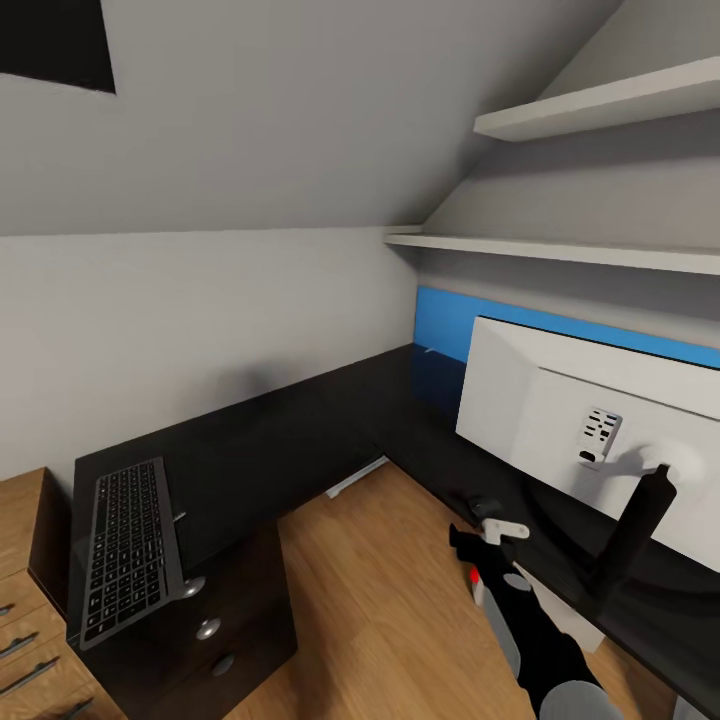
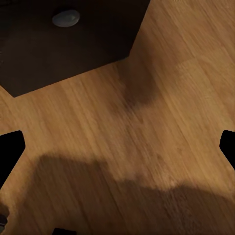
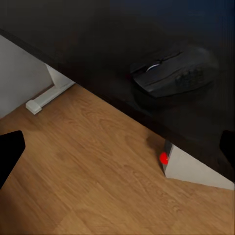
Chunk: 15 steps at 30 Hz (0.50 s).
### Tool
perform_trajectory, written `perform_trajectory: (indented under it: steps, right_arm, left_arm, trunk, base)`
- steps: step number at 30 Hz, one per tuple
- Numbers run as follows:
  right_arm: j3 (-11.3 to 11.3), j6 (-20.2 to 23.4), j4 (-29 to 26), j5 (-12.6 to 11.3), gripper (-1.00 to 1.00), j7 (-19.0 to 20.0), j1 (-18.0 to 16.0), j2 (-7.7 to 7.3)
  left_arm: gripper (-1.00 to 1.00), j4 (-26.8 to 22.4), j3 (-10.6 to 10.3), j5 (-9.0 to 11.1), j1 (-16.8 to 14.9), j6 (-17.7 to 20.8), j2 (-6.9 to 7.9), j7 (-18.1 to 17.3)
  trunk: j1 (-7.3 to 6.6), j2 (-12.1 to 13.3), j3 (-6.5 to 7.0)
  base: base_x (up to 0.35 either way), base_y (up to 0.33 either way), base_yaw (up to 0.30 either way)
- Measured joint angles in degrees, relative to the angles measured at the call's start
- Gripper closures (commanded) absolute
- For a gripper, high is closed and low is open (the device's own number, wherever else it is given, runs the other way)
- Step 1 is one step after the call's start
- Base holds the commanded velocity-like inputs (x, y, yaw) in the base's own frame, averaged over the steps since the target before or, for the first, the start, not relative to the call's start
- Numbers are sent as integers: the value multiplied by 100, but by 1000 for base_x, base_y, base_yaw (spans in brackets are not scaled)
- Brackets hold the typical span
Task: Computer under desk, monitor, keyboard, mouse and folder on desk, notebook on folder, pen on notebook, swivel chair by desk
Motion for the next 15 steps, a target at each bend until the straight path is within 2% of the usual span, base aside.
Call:
perform_trajectory:
  steps: [7, 15]
  right_arm:
    - [-10, -375, -39, -14, -100, -63, 1, -2]
    - [-10, -540, -33, -17, -100, -60, 2, -7]
  left_arm:
    - [-100, 0, 0, -3, 0, -4, 0, 0]
    - [-100, -5, 0, -7, 0, -5, 0, 0]
  trunk:
    - [0, 0, 0]
    - [0, 0, 0]
  base:
    - [0, 0, 0]
    - [0, 0, 0]
